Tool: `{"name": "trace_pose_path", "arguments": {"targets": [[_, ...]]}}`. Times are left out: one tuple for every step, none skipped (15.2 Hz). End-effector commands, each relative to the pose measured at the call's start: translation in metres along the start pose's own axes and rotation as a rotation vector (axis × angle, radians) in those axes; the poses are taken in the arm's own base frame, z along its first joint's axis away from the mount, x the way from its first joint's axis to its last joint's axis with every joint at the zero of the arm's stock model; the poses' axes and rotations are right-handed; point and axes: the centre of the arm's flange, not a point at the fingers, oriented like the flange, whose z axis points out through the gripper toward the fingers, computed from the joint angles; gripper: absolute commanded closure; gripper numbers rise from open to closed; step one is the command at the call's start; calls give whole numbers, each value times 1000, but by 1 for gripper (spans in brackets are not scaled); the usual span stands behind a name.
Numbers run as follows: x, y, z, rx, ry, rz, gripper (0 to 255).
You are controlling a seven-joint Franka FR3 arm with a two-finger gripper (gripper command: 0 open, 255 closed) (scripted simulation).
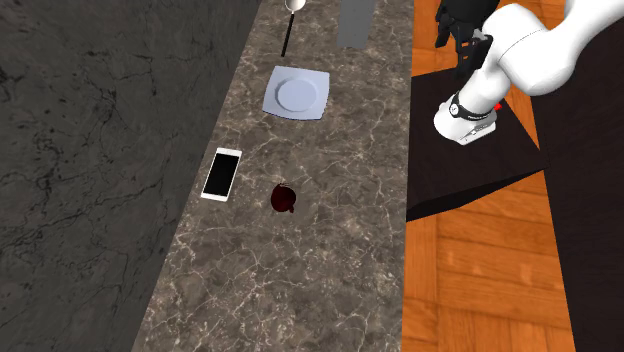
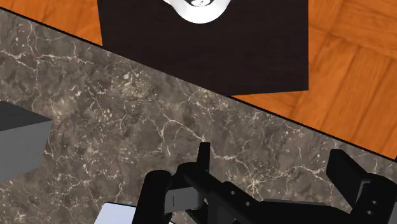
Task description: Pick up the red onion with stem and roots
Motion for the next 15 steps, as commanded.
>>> {"name": "trace_pose_path", "arguments": {"targets": [[0, 0, 0, 0, 0, 0, 0], [10, 3, 6, 1, 10, -32, 0], [20, 6, 12, 3, 21, -64, 0], [30, 8, 17, 4, 31, -95, 0], [40, 11, 23, 6, 41, -127, 0], [51, 13, 29, 7, 52, -159, 0], [61, 14, 34, 9, 62, -191, 0], [72, 15, 39, 10, 72, -223, 0], [82, 16, 44, 11, 82, -255, 0], [93, 16, 50, 13, 93, -286, 0], [104, 17, 55, 14, 103, -318, 0], [115, 16, 59, 16, 113, -350, 0], [126, 16, 64, 17, 124, -382, 0], [137, 15, 69, 19, 134, -414, 0], [148, 13, 73, 20, 144, -445, 0]]}}
